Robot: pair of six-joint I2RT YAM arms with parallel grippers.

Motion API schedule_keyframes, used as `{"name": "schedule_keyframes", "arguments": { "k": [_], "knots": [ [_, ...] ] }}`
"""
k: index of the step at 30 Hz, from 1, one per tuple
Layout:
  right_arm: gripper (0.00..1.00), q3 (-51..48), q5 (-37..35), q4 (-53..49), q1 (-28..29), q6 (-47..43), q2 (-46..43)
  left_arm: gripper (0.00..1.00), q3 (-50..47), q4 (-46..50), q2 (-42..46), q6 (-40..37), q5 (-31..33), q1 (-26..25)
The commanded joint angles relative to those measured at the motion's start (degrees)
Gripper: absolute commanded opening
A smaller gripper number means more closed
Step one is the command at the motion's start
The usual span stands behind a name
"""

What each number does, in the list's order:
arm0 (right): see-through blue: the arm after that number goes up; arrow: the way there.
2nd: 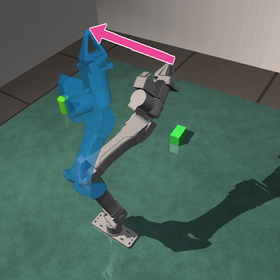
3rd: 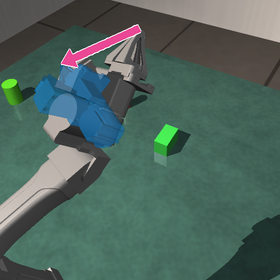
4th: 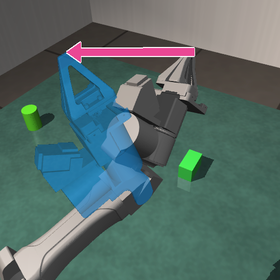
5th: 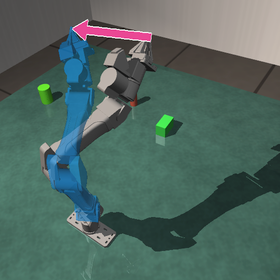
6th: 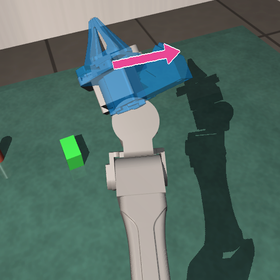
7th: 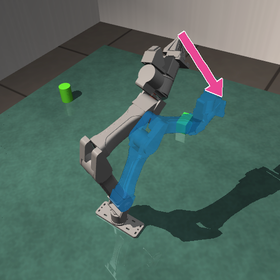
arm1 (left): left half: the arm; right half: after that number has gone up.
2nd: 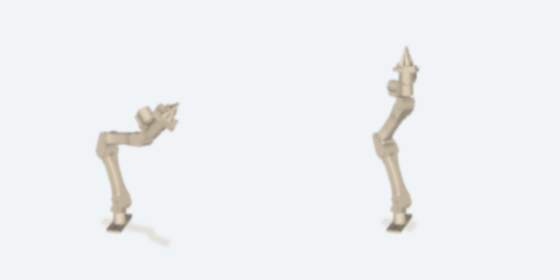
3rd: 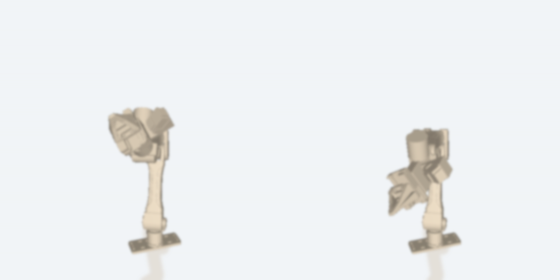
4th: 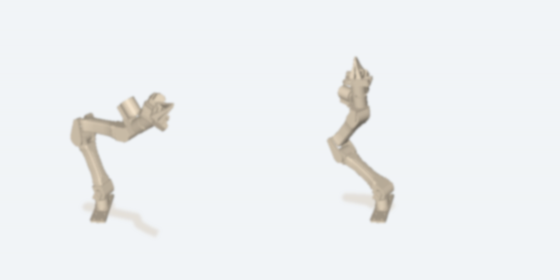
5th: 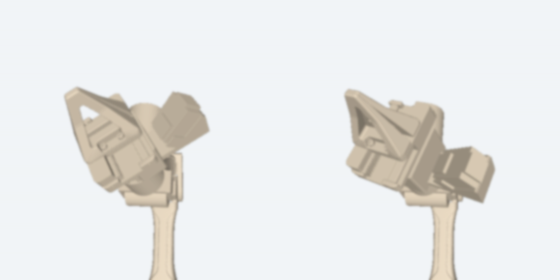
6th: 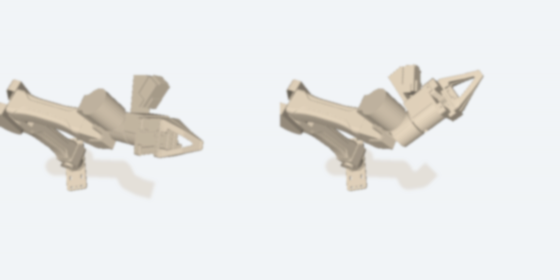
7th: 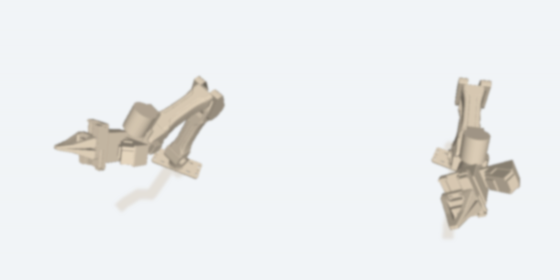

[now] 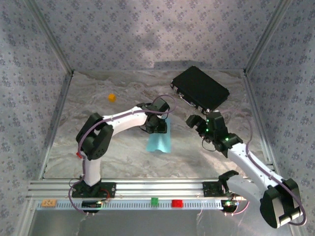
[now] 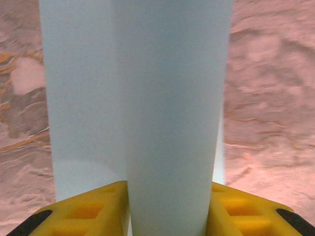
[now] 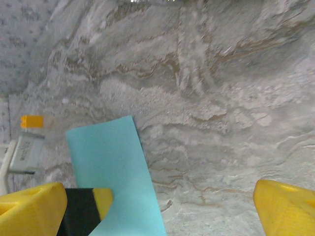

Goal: Fold a paper plane with a square sheet of paper (pick it up from the middle)
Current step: First fold the square sheet of paper in half at the center of the table.

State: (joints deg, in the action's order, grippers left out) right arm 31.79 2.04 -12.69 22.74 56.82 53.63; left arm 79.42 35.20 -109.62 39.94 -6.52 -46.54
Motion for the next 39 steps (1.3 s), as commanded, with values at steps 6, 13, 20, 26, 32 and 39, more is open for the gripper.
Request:
{"name": "schedule_keyframes", "arguments": {
  "k": [6, 13, 20, 26, 32, 39],
  "knots": [
    [0.96, -4.06, -11.71, 1.67, -0.37, -1.89, -10.29, 0.40, -5.31, -19.25, 6.02, 4.92, -23.88, 4.37],
    [0.96, -5.05, 0.69, 6.17, -2.14, -13.35, -13.78, 0.41, -13.24, -38.31, 6.76, 14.90, -35.07, 8.56],
    [0.92, -2.55, 13.31, 7.00, -4.85, -11.06, -3.58, 0.40, -18.83, -46.83, 2.94, 19.86, -36.67, 10.24],
    [0.86, -0.88, 16.32, 6.62, -4.73, -10.82, 2.64, 0.40, -17.41, -38.28, 1.05, 13.96, -33.73, 10.20],
    [0.85, -1.12, 15.89, 5.37, -4.81, -10.03, 4.10, 0.41, -17.24, -36.12, -0.44, 12.17, -31.98, 10.05],
    [0.84, -1.92, 16.14, 6.56, -4.72, -9.26, 4.38, 0.41, -15.92, -31.41, -1.96, 8.33, -29.21, 9.41]
  ]
}}
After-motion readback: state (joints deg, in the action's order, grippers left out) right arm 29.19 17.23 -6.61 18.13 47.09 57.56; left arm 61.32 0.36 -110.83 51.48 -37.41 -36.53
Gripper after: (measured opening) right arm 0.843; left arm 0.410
